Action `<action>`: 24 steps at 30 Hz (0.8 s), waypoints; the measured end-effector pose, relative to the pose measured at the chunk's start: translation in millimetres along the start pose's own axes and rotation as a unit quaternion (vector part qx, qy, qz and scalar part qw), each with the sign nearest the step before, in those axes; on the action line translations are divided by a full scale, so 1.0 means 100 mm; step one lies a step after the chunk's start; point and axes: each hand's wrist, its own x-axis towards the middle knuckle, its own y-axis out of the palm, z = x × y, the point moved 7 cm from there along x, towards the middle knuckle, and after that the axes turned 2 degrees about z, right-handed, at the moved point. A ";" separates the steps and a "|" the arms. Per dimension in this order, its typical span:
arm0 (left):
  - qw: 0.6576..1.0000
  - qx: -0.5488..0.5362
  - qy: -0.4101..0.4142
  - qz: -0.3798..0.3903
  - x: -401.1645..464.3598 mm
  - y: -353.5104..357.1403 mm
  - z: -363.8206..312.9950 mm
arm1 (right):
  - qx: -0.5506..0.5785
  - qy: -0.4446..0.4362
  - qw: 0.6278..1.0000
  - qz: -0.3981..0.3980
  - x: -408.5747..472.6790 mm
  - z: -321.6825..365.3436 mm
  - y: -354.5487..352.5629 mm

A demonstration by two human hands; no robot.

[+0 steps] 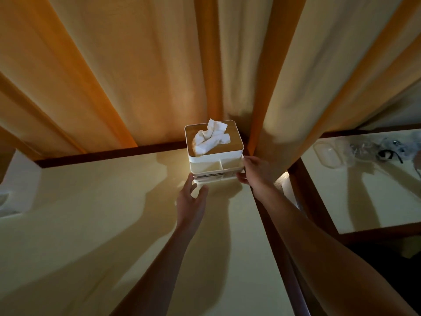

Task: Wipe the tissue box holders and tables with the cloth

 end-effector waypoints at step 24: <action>0.999 0.011 0.016 0.038 -0.08 0.09 -0.14 | 0.039 0.010 0.999 -0.002 -0.02 -0.03 -0.13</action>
